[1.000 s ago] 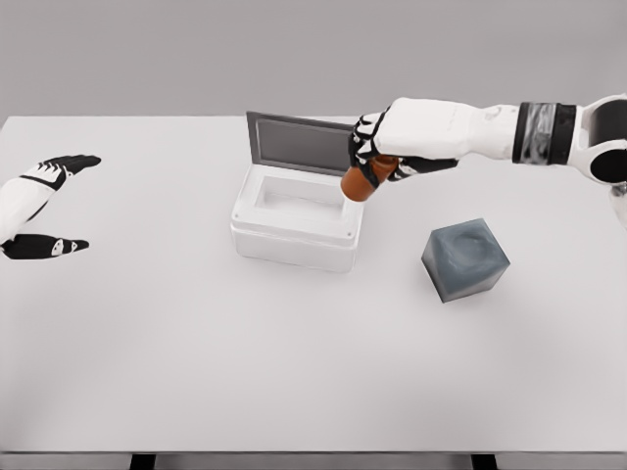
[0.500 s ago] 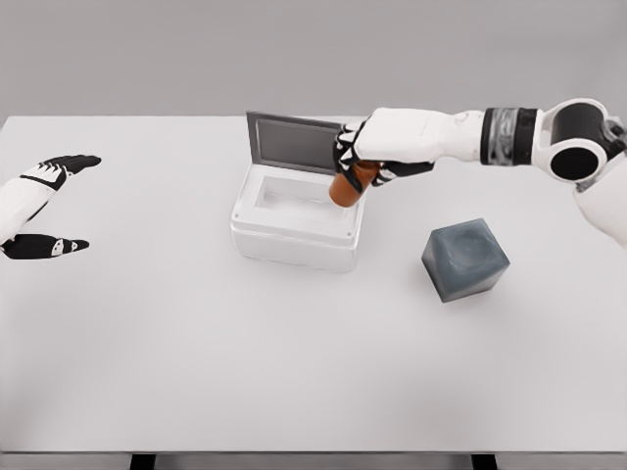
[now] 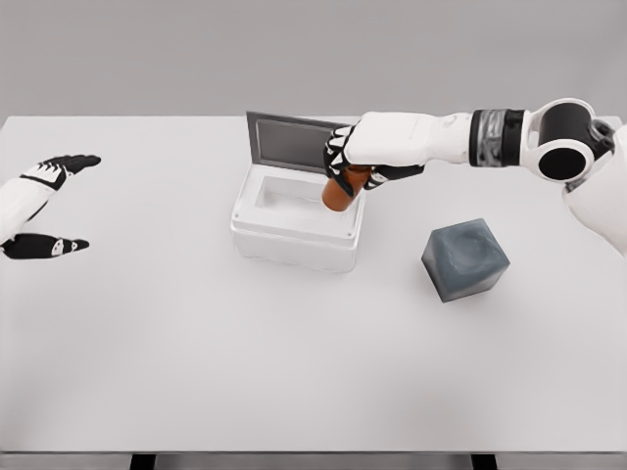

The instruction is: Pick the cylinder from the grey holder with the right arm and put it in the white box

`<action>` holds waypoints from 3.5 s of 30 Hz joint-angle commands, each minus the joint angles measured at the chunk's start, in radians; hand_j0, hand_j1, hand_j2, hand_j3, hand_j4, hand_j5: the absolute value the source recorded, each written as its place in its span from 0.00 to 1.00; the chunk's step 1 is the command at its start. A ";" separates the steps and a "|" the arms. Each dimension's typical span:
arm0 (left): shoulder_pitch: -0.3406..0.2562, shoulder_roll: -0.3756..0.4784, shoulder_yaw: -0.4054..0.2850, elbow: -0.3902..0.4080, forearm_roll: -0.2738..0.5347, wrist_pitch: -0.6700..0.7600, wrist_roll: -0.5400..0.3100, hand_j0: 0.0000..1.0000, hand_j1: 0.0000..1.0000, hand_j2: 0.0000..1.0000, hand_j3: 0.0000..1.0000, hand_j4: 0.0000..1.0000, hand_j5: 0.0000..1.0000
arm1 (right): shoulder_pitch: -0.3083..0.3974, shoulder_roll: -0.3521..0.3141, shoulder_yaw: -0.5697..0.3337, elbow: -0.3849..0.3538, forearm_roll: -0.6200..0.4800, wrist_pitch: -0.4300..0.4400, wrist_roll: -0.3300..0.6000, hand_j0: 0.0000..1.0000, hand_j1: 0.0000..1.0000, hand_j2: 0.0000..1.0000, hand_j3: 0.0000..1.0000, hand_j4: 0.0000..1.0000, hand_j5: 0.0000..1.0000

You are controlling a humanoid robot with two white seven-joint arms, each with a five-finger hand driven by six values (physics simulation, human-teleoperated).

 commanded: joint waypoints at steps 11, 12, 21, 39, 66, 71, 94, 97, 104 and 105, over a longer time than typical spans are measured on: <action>0.000 0.001 0.002 0.001 0.010 0.001 0.001 1.00 1.00 1.00 1.00 1.00 1.00 | -0.009 -0.014 -0.001 -0.005 -0.003 0.003 -0.001 0.30 0.30 0.30 0.30 0.30 0.30; -0.002 0.001 0.002 0.003 0.008 0.001 0.001 1.00 1.00 1.00 1.00 1.00 1.00 | -0.009 -0.014 -0.001 -0.006 -0.003 0.003 -0.001 0.30 0.30 0.30 0.30 0.30 0.30; -0.003 0.001 0.031 0.006 0.002 0.001 -0.006 1.00 1.00 1.00 1.00 1.00 1.00 | -0.009 -0.011 0.003 -0.011 0.000 0.003 -0.001 0.59 0.59 0.59 0.59 0.59 0.59; -0.020 0.010 0.026 0.003 -0.004 0.001 -0.019 1.00 1.00 1.00 1.00 1.00 1.00 | 0.029 -0.154 -0.285 -0.180 0.002 0.003 -0.001 1.00 1.00 1.00 1.00 1.00 1.00; -0.558 -0.092 -0.377 0.136 0.733 0.391 -0.448 1.00 1.00 1.00 1.00 1.00 1.00 | 0.607 -0.019 -0.912 -0.190 0.002 0.011 -0.001 1.00 1.00 1.00 1.00 1.00 1.00; -0.591 -0.192 -0.397 0.244 0.729 0.448 -0.448 1.00 1.00 1.00 1.00 1.00 1.00 | 0.663 -0.098 -0.943 -0.235 0.006 0.011 -0.001 1.00 1.00 1.00 1.00 1.00 1.00; -0.744 -0.339 -0.601 0.449 0.690 0.431 -0.448 1.00 1.00 1.00 1.00 1.00 1.00 | 0.658 -0.111 -0.868 -0.238 0.066 0.003 -0.001 1.00 1.00 1.00 1.00 1.00 1.00; -0.739 -0.332 -0.601 0.442 0.691 0.426 -0.448 1.00 1.00 1.00 1.00 1.00 1.00 | 0.658 -0.111 -0.868 -0.239 0.066 0.003 -0.001 1.00 1.00 1.00 1.00 1.00 1.00; -0.727 -0.313 -0.601 0.420 0.696 0.375 -0.448 1.00 1.00 1.00 1.00 1.00 1.00 | 0.658 -0.109 -0.868 -0.238 0.068 0.003 -0.001 1.00 1.00 1.00 1.00 1.00 1.00; -0.727 -0.312 -0.601 0.418 0.697 0.375 -0.448 1.00 1.00 1.00 1.00 1.00 1.00 | 0.658 -0.111 -0.862 -0.238 0.068 0.003 -0.001 1.00 1.00 1.00 1.00 1.00 1.00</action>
